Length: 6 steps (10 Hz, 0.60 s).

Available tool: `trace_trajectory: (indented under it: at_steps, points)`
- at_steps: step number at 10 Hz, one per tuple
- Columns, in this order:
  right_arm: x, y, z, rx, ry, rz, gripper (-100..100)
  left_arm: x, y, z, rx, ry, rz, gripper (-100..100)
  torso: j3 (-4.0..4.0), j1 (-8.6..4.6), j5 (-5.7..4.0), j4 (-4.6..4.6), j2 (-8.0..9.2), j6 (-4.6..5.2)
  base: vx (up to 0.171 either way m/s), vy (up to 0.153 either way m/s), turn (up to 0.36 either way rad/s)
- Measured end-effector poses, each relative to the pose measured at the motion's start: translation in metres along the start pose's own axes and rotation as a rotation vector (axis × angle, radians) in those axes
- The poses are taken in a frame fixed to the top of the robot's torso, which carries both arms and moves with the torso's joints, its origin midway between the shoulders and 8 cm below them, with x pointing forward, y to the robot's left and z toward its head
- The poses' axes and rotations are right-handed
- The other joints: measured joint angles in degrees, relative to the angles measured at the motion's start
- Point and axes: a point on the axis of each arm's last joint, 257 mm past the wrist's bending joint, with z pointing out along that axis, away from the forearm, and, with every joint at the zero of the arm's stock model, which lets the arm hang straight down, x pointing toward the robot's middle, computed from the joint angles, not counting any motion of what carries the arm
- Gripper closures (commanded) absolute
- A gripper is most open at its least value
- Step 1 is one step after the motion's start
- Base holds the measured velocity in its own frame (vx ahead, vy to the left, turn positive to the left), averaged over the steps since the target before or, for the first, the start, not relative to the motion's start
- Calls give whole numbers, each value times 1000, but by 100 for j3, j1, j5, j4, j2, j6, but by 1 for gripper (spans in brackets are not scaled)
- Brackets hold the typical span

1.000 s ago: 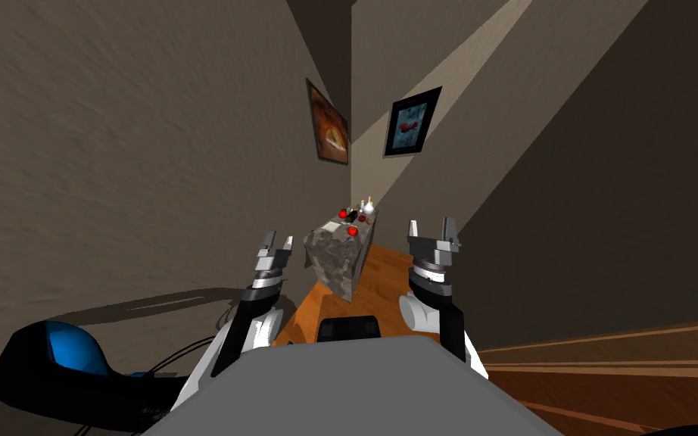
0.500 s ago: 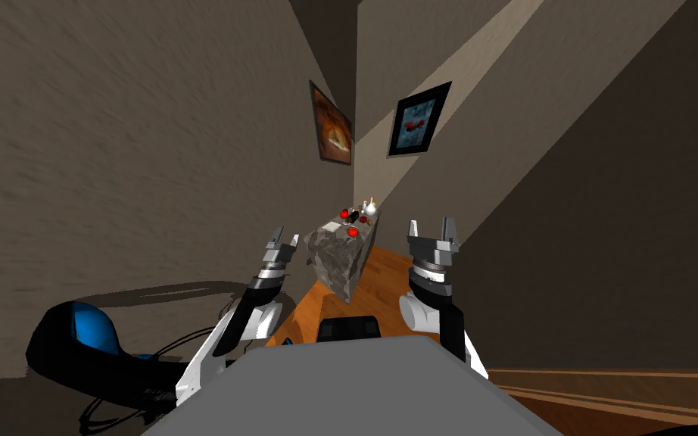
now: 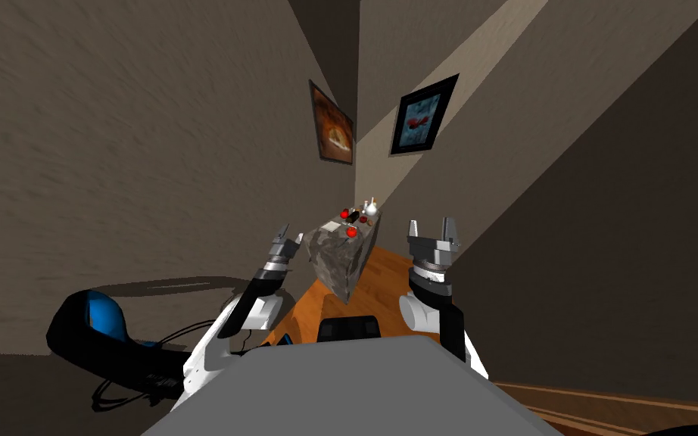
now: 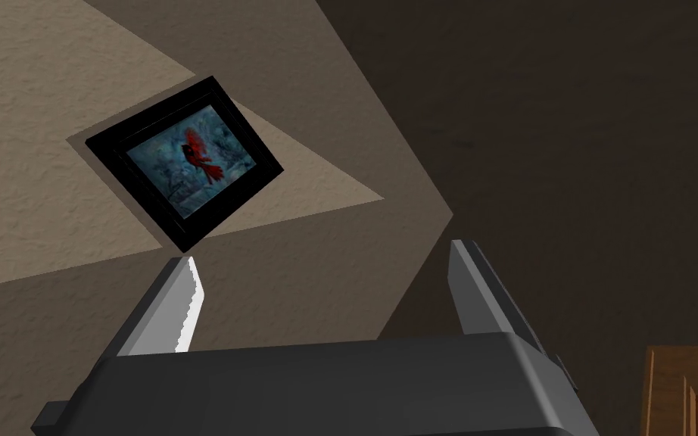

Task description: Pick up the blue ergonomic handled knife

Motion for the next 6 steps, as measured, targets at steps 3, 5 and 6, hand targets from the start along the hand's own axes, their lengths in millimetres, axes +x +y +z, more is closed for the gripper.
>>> trace_trajectory:
  at_steps: [3,5,6]
  points:
    - [0,0,0,0,0,0,0,1,9,11,-51,18,-52,-100,-4,-7,-2,-1,-7,1,13,-94,92]
    - [0,0,0,0,0,0,0,-1,18,18,-94,23,-81,-100,-4,-4,-1,-1,-6,0,7,-94,71]
    - [0,0,0,0,0,0,0,-2,22,20,-113,22,-93,-100,-3,-2,-1,-1,-5,1,11,-107,83]
